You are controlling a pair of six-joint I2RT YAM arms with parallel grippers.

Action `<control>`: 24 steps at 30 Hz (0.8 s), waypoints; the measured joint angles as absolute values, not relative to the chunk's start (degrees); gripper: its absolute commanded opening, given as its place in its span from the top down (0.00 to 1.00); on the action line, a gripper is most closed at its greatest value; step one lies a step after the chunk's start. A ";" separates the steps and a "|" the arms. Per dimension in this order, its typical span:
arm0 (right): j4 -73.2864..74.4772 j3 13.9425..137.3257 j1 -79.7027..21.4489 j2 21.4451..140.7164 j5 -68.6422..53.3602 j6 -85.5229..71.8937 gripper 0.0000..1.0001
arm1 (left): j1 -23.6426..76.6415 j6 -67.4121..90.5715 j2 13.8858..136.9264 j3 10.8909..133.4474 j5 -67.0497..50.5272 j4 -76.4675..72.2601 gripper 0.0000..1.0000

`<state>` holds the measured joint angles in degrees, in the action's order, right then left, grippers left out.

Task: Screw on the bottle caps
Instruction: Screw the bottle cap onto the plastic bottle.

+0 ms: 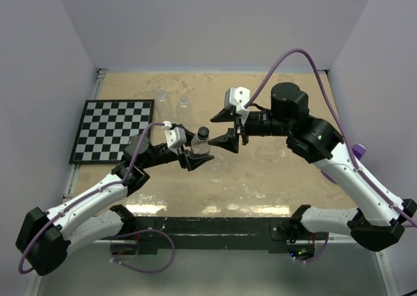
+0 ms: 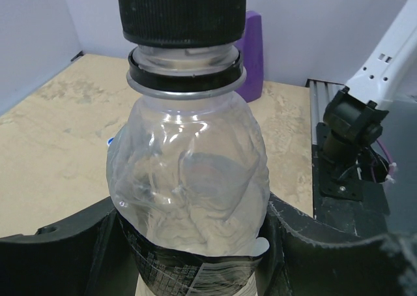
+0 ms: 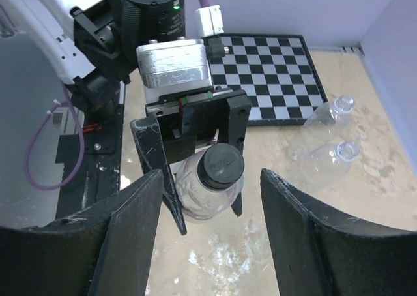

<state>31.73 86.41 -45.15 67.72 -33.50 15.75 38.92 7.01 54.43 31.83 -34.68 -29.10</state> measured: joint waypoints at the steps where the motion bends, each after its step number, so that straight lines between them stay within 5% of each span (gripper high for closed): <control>1: 31.66 86.41 -45.17 67.59 -34.35 16.47 0.36 | 38.89 7.01 54.46 31.94 -35.53 -29.06 1.00; 24: 31.83 86.43 -45.17 70.54 -40.25 19.99 0.49 | 38.74 6.92 54.92 34.00 -42.65 -29.04 1.00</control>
<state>31.83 86.43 -45.17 70.54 -40.25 19.99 38.74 6.92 54.92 34.00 -42.65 -29.04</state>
